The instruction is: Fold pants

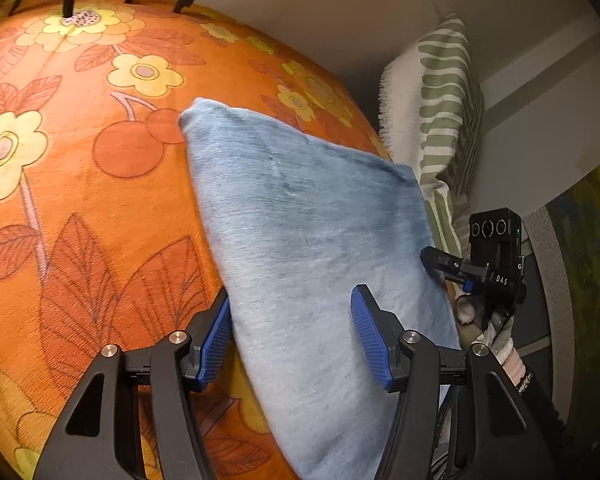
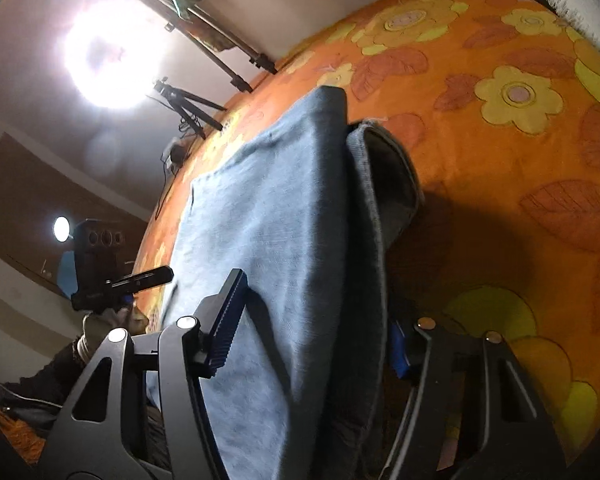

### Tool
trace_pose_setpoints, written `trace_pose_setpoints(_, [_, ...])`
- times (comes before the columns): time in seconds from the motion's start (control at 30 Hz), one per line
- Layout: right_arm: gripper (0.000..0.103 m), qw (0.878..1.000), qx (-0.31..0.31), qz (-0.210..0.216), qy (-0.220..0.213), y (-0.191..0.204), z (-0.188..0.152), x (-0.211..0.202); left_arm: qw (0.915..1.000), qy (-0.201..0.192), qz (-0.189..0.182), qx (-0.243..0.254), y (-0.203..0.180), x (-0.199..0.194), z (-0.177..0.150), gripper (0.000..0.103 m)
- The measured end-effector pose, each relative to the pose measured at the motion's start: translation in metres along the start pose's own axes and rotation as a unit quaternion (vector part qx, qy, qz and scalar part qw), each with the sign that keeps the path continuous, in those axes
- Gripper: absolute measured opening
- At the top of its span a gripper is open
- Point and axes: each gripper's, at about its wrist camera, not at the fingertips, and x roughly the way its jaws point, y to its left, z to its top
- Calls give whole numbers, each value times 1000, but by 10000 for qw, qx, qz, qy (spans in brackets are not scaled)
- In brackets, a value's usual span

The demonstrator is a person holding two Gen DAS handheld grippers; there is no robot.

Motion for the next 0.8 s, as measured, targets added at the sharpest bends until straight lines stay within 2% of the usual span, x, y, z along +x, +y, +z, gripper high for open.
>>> trace_pose_setpoints(0.13, [64,9999,103,119,-46,2,2,5,9999,-31,-113,-73,-1,4,3,57])
trace_pose_setpoints(0.3, [46,9997,145,-189,-52,9,2,8,10000,-79,-48,-24,-6,8,2,54])
trace_pose_setpoints(0.37, [40,9994,212,-260,-85,11,2,7,9999,-94,21,-64,-7,11,3,44])
trace_pose_setpoints(0.5, [27,9983,166,-532,-193,23,0,0,9997,-163,125,-134,-6,11,3,33])
trace_pose_setpoints(0.67, [24,9961,56,-833,-284,40,1,-5,9990,-315,289,144,-16,5,2,22])
trace_pose_setpoints(0.8, [23,9946,9,-976,-353,52,2,-8,9986,-390,249,247,-22,0,4,19])
